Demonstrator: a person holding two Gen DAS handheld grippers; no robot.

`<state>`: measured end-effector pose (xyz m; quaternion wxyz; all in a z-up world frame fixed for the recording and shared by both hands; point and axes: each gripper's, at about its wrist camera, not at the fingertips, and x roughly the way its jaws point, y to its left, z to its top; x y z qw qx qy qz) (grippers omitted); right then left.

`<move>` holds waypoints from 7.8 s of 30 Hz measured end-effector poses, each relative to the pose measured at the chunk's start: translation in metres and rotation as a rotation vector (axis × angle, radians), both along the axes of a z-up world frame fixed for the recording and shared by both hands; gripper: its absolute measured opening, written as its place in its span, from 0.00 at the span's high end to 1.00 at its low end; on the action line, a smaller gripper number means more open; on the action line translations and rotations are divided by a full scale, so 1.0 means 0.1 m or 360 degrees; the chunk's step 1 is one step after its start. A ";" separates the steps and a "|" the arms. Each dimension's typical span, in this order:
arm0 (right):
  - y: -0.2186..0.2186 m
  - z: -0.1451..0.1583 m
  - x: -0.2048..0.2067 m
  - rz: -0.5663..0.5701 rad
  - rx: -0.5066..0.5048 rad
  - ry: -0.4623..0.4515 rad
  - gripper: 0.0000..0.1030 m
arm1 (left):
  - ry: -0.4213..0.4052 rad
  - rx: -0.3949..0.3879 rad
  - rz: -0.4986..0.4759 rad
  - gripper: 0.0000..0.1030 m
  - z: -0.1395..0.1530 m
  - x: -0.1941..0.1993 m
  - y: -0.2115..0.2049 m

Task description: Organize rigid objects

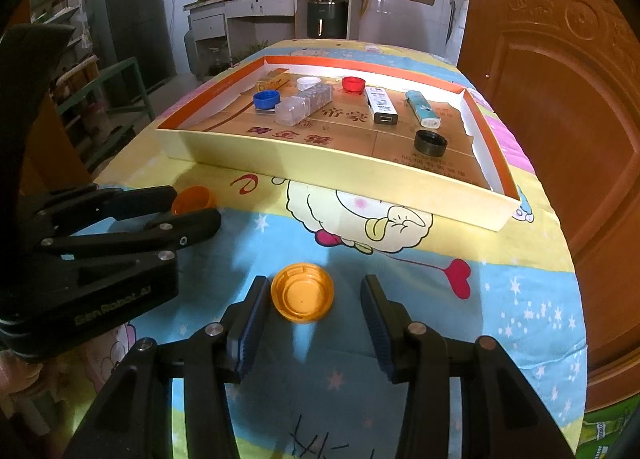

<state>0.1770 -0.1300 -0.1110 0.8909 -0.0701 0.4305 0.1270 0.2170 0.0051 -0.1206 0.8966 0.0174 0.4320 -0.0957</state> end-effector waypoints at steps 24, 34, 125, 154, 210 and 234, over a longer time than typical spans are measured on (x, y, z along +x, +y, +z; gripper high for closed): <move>0.07 0.00 -0.06 0.0000 -0.0001 -0.0039 0.71 | -0.0025 -0.0096 0.0077 0.71 0.00 -0.07 0.07; 0.01 0.04 -0.12 -0.0040 0.0040 -0.0036 0.71 | -0.0039 -0.0053 0.0151 0.71 0.06 -0.23 0.02; -0.30 0.73 1.62 0.0001 0.0162 -0.0030 0.71 | -0.0050 -0.0007 0.0225 0.71 0.80 1.26 0.15; -0.10 0.31 1.69 0.0058 0.0081 0.0109 0.71 | 0.0131 -0.0044 0.0225 0.71 0.25 1.31 0.23; -0.23 0.46 1.29 -0.0028 0.0117 -0.0044 0.59 | -0.0100 -0.0021 0.0235 0.62 0.48 0.88 0.10; -0.44 0.98 0.23 -0.0159 0.0227 -0.0298 0.59 | -0.0299 -0.0034 0.0344 0.62 1.03 -0.23 -0.16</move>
